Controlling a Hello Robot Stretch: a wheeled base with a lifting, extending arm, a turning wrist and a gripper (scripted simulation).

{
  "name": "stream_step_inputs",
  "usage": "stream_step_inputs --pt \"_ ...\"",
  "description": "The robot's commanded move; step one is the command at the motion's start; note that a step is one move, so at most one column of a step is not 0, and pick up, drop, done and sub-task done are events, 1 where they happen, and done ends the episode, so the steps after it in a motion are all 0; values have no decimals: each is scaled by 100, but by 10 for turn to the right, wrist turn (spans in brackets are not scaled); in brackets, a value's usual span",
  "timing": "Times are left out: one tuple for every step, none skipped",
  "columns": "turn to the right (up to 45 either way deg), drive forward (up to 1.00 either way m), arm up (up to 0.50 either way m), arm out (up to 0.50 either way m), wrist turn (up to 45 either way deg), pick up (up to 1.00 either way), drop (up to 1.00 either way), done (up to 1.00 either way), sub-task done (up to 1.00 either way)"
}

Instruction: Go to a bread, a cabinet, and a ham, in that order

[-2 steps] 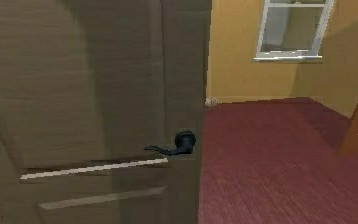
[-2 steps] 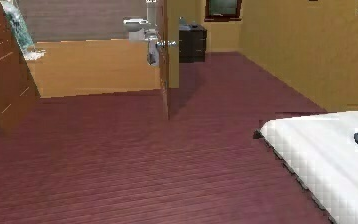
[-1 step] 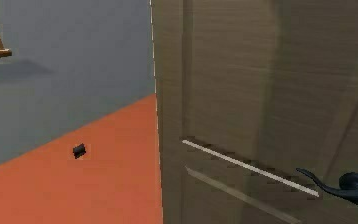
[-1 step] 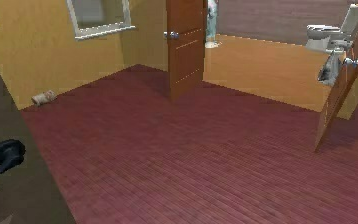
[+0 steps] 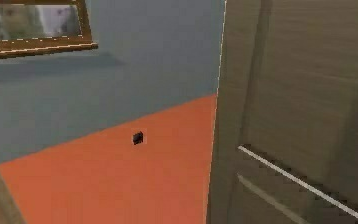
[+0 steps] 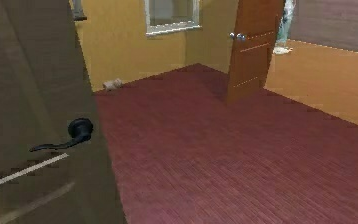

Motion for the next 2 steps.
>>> stream_step_inputs --pt "0 40 0 0 0 0 0 0 0" --pt "-360 0 0 0 0 0 0 0 0"
